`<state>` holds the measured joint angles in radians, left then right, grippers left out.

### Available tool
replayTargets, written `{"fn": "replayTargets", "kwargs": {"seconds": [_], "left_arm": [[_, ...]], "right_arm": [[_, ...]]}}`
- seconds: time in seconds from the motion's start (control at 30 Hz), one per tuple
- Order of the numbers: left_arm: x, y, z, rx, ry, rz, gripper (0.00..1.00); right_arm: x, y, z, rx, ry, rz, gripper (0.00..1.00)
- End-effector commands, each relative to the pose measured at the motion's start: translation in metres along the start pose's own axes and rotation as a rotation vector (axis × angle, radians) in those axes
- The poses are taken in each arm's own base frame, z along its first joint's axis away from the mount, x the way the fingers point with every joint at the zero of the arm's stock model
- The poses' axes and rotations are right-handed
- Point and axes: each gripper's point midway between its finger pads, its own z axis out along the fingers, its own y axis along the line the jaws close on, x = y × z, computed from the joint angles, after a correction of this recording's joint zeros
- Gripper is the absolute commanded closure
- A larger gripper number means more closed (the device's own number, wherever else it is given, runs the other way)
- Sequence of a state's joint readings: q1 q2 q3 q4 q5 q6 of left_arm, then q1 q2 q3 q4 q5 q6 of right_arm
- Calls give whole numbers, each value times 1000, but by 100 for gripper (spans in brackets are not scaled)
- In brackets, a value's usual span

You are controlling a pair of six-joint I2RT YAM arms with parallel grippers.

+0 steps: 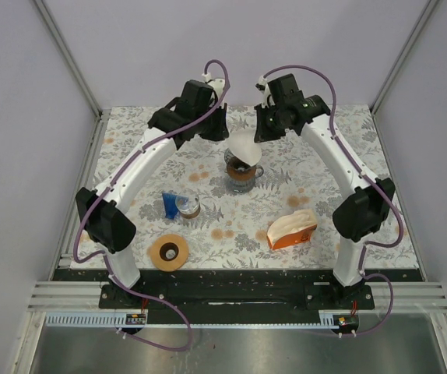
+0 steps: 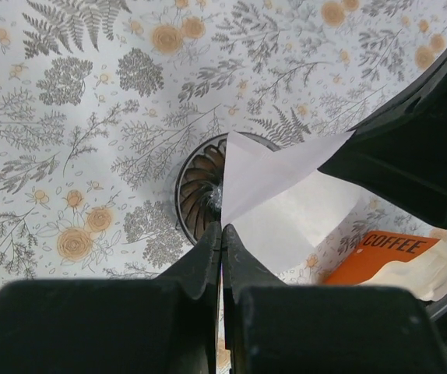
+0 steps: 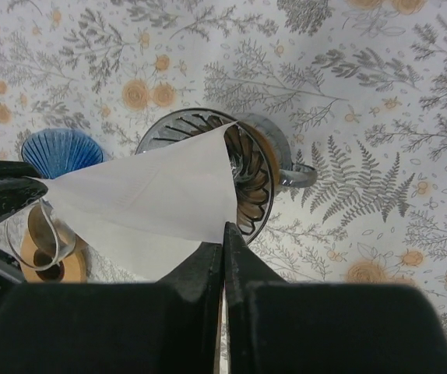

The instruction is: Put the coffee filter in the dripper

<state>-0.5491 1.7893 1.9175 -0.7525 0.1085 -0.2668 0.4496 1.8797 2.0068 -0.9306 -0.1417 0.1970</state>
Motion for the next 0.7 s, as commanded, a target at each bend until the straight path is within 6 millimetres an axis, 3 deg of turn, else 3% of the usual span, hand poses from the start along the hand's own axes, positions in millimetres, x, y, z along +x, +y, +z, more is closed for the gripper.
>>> {"fn": "replayTargets", "kwargs": {"seconds": [0.0,0.2,0.4,0.67], "left_arm": [[9,15,1,-45,15,28,100],[28,18,5,-40,71,30,100],[39,25,21,-62,108,32,100],[50,32,38,-80,148,39,100]], "right_arm": [[19,-4,-4,-29,133,-12,100],[26,-1,4,-48,217,-9,100],[14,1,20,-64,207,-9,94],[15,-10,45,-15,225,-18,74]]}}
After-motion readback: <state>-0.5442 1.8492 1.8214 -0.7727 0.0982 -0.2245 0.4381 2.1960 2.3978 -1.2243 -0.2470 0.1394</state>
